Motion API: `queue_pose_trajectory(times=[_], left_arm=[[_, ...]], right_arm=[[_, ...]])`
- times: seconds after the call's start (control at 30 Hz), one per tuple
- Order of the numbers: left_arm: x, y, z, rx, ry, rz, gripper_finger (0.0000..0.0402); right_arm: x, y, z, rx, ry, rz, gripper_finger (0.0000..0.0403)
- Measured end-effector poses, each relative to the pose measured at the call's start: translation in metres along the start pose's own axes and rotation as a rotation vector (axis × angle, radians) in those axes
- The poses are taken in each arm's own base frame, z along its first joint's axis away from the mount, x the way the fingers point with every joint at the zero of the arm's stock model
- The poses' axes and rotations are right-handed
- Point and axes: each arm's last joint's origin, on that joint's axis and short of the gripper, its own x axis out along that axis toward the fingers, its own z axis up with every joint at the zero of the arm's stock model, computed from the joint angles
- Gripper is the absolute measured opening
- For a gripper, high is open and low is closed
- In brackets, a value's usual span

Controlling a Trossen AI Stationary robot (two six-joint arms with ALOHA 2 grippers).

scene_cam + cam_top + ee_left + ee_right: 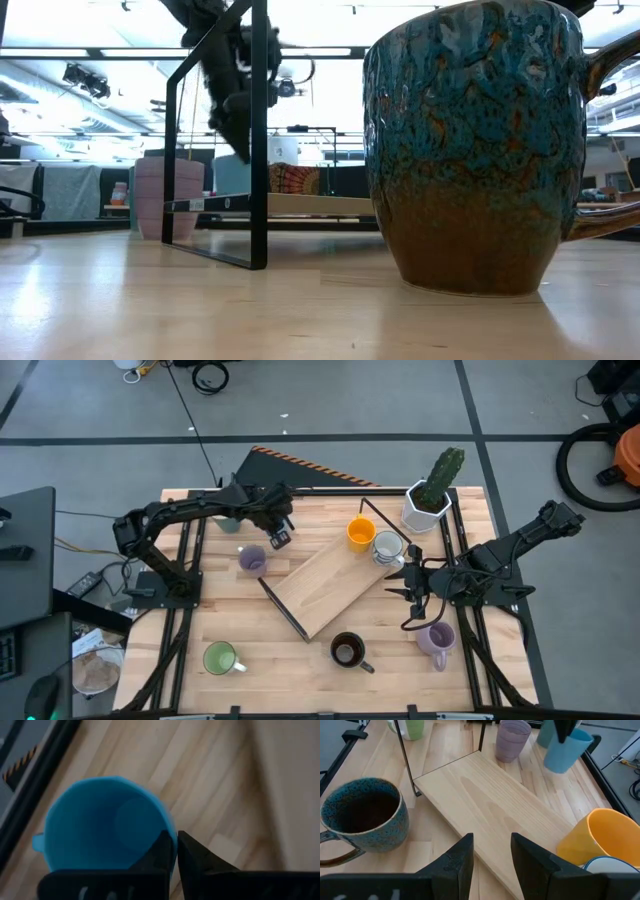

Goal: Place coffee mugs
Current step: Put the blue mug onto the shelf

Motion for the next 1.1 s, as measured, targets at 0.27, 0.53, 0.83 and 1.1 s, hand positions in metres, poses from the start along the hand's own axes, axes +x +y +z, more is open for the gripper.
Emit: queue_pose_trajectory(times=[0.27, 0.53, 0.83, 1.1], left_arm=[[-0.034, -0.039, 0.03, 0.012, -0.127, -0.065, 0.0019], [-0.034, -0.113, 0.065, 0.119, -0.055, -0.144, 0.0019], [-0.01, -0.16, 0.089, 0.238, -0.028, -0.156, 0.0019], [0.01, -0.163, 0.093, 0.306, -0.05, -0.067, 0.0019]], right_arm=[[0.0, -0.001, -0.001, -0.003, 0.012, -0.007, 0.0136], [0.002, -0.006, -0.003, 0.003, 0.036, -0.032, 0.0136], [-0.005, -0.01, -0.003, 0.024, 0.026, -0.03, 0.0136], [-0.006, -0.01, -0.003, 0.033, 0.023, -0.029, 0.0136]])
